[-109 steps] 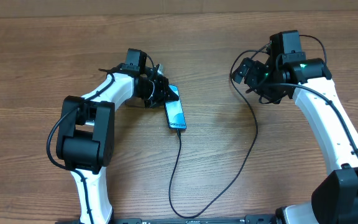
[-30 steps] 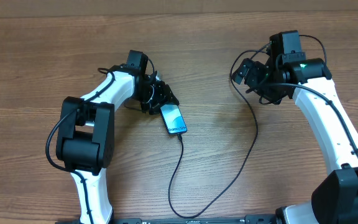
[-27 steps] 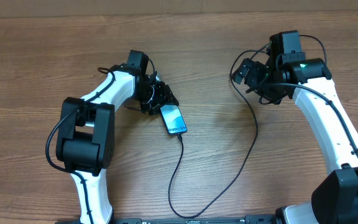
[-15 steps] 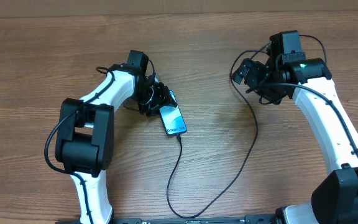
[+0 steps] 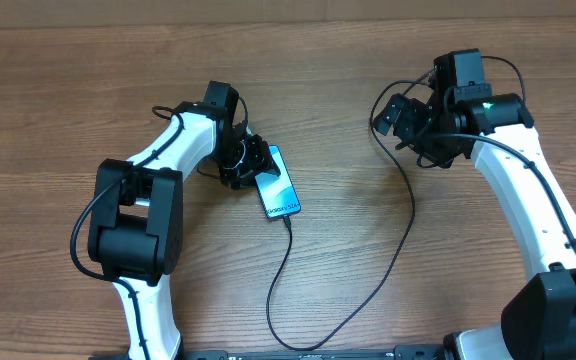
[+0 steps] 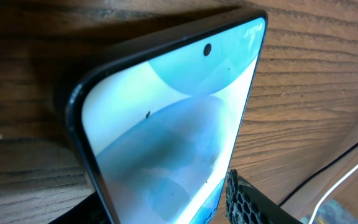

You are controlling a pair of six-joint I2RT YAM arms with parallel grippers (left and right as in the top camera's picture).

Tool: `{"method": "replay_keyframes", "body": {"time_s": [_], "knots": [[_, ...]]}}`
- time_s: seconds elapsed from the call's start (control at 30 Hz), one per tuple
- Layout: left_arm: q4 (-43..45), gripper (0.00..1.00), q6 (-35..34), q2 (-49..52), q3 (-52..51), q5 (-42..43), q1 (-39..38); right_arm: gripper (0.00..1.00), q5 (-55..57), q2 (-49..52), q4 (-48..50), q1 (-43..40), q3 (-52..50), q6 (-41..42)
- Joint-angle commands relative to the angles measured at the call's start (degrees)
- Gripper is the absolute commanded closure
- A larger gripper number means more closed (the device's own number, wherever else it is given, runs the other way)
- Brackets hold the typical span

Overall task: Plug charger to phone and switch on socket
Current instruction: 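Open the left gripper, release the phone, and lift the left arm away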

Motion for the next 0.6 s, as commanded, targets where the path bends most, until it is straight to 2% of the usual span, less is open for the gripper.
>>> {"method": "replay_keyframes", "body": {"time_s": [0.0, 0.17, 0.4, 0.57], "knots": [[-1.18, 0.45, -0.39, 3.85, -2.86, -10.14, -0.15, 0.0, 0.83, -1.6, 0.0, -0.37, 0.5, -0.31], [-1.4, 0.42, -0.39, 3.85, -2.86, -10.16, -0.15, 0.0, 0.83, -1.6, -0.02, -0.37, 0.5, -0.31], [-2.32, 0.32, -0.39, 3.85, -2.86, -10.16, -0.15, 0.0, 0.81, -1.6, -0.04, -0.37, 0.5, -0.28], [-2.32, 0.3, -0.39, 3.85, -2.86, -10.14, -0.15, 0.0, 0.83, -1.6, -0.24, -0.37, 0.5, -0.31]]}}
